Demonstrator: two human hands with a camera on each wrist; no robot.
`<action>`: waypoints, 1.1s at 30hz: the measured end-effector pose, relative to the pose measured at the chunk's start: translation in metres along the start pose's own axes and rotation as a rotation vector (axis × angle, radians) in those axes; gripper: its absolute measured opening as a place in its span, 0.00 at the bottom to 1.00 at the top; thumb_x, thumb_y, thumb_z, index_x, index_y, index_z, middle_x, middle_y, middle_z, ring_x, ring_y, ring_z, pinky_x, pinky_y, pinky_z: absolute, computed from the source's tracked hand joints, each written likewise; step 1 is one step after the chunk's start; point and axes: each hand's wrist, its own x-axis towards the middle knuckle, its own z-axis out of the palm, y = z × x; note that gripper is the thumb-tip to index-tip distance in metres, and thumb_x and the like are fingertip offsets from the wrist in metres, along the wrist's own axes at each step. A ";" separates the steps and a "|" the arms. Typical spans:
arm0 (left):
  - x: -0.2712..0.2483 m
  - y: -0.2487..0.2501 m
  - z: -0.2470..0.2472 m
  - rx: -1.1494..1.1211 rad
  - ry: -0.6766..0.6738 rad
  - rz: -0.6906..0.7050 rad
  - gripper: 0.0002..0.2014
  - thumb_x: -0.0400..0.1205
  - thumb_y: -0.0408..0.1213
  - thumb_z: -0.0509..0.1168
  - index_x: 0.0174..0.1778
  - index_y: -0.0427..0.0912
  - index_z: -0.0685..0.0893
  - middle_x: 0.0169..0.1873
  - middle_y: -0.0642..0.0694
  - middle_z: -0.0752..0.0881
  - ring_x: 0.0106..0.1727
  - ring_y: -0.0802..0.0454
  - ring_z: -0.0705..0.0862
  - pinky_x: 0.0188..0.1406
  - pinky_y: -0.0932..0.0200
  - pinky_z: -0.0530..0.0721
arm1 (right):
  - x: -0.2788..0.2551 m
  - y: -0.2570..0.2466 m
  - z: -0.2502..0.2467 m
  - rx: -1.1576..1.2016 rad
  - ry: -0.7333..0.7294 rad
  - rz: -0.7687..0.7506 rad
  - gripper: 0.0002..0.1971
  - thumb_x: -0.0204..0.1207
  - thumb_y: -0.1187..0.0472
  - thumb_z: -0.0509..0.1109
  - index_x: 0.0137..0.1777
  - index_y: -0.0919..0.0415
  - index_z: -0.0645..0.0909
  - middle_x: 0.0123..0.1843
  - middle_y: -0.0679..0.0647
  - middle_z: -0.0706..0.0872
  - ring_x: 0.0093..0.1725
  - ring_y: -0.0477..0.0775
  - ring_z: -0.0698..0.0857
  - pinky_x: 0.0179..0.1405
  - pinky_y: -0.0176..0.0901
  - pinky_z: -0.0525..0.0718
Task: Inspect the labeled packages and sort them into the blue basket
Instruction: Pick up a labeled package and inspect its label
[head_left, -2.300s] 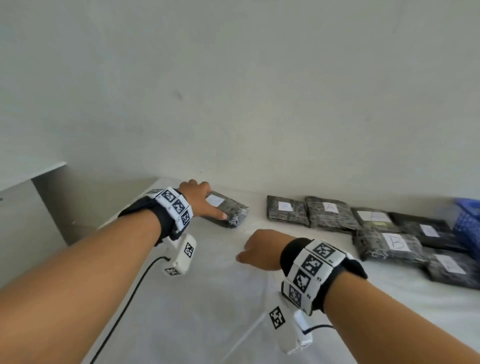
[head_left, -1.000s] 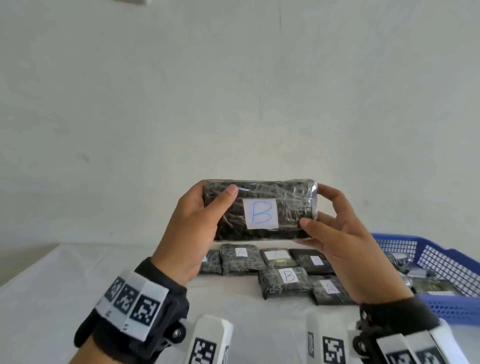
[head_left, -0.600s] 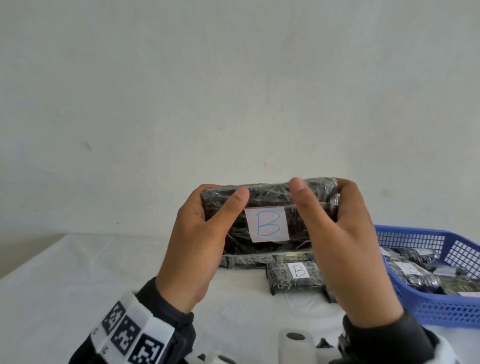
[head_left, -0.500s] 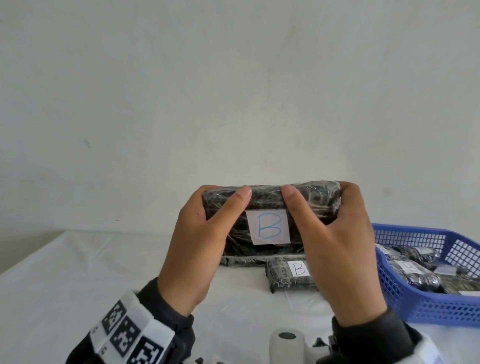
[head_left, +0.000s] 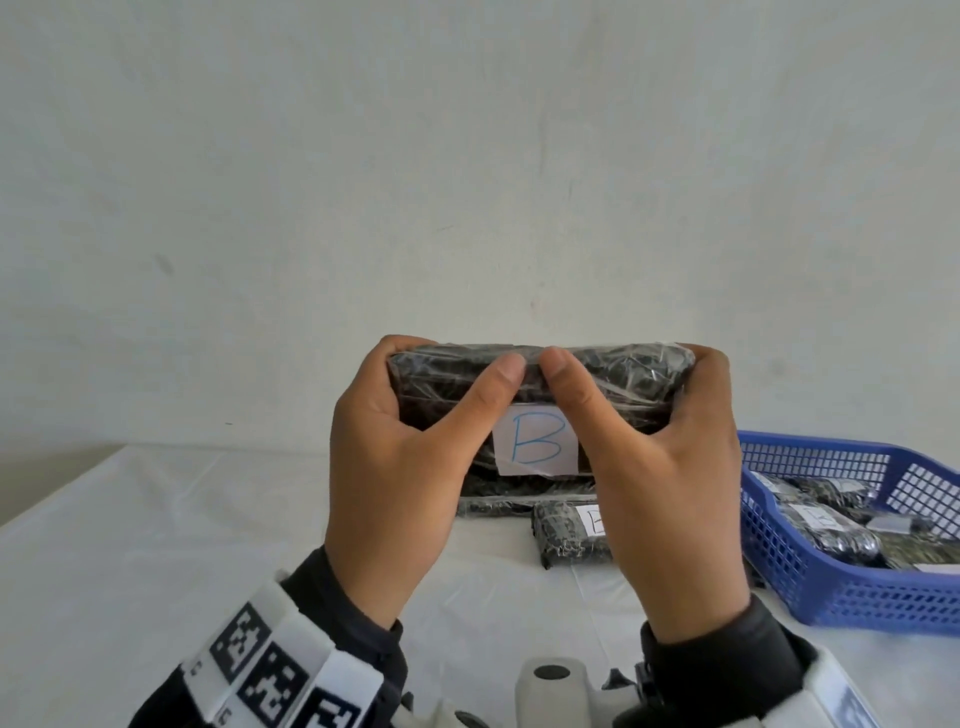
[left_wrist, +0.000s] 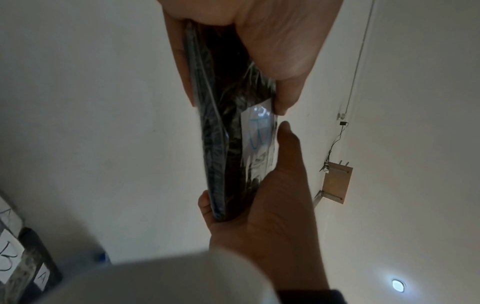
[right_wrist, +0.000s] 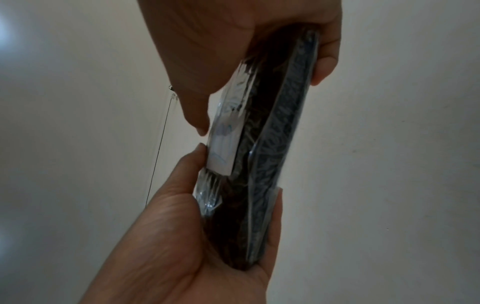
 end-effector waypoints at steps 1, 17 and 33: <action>0.000 -0.001 0.000 0.000 -0.003 0.002 0.20 0.71 0.54 0.78 0.48 0.41 0.87 0.39 0.49 0.94 0.42 0.55 0.92 0.43 0.66 0.87 | 0.000 0.000 -0.001 -0.005 -0.006 0.001 0.35 0.60 0.31 0.80 0.58 0.55 0.77 0.39 0.31 0.85 0.35 0.33 0.82 0.38 0.25 0.79; 0.010 0.002 -0.016 0.056 -0.172 -0.125 0.22 0.94 0.47 0.55 0.51 0.27 0.74 0.37 0.30 0.75 0.40 0.30 0.75 0.39 0.55 0.72 | 0.015 0.011 -0.021 0.116 -0.081 0.090 0.18 0.90 0.49 0.64 0.40 0.59 0.74 0.27 0.40 0.71 0.29 0.40 0.67 0.26 0.26 0.68; 0.014 0.002 -0.016 0.028 -0.155 -0.238 0.27 0.81 0.70 0.63 0.48 0.46 0.86 0.51 0.42 0.88 0.58 0.45 0.87 0.69 0.40 0.82 | 0.015 0.010 -0.020 0.288 -0.146 0.122 0.21 0.90 0.49 0.64 0.47 0.68 0.81 0.41 0.57 0.82 0.42 0.53 0.79 0.43 0.46 0.81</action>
